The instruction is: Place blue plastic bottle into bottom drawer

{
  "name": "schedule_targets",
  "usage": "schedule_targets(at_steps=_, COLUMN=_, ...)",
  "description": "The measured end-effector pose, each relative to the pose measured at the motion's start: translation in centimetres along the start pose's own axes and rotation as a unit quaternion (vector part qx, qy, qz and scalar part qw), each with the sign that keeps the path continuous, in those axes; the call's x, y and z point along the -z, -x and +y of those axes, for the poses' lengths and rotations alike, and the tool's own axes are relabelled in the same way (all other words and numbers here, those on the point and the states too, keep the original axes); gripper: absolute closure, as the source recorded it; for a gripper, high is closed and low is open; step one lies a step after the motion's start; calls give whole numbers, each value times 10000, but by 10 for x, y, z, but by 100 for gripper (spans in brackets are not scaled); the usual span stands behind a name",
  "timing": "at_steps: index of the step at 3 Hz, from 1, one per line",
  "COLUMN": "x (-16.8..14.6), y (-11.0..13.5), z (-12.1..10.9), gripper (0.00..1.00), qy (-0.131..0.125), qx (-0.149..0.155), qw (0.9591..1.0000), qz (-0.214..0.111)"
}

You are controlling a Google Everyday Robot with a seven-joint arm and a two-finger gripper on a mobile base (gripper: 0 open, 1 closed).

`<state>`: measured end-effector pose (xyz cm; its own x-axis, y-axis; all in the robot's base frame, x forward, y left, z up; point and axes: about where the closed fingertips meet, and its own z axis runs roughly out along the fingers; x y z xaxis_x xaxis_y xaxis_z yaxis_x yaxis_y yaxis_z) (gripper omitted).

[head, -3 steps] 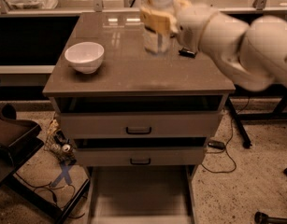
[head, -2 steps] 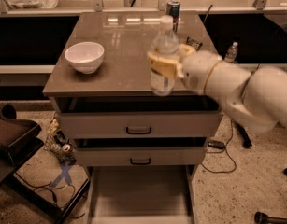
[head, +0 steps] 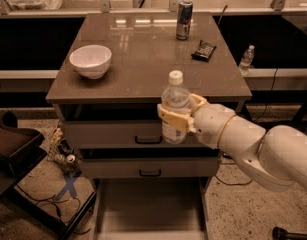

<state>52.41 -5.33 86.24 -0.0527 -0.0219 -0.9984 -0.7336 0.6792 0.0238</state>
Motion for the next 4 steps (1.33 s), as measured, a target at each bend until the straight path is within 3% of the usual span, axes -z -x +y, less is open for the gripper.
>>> schedule_targets(at_steps=1, x=-5, y=-13, z=3, gripper=100, qy=39, qx=-61, qw=10000, qz=41)
schedule_targets(at_steps=2, x=0, y=-46, z=27, gripper=100, qy=104, qx=158, qw=9998, qz=-54)
schedule_targets(at_steps=3, x=-5, y=-80, z=79, gripper=100, qy=708, qx=576, qw=9947, qz=-483)
schedule_targets(at_steps=4, x=-4, y=-137, z=100, gripper=100, qy=1211, qx=416, qw=9880, qz=-863)
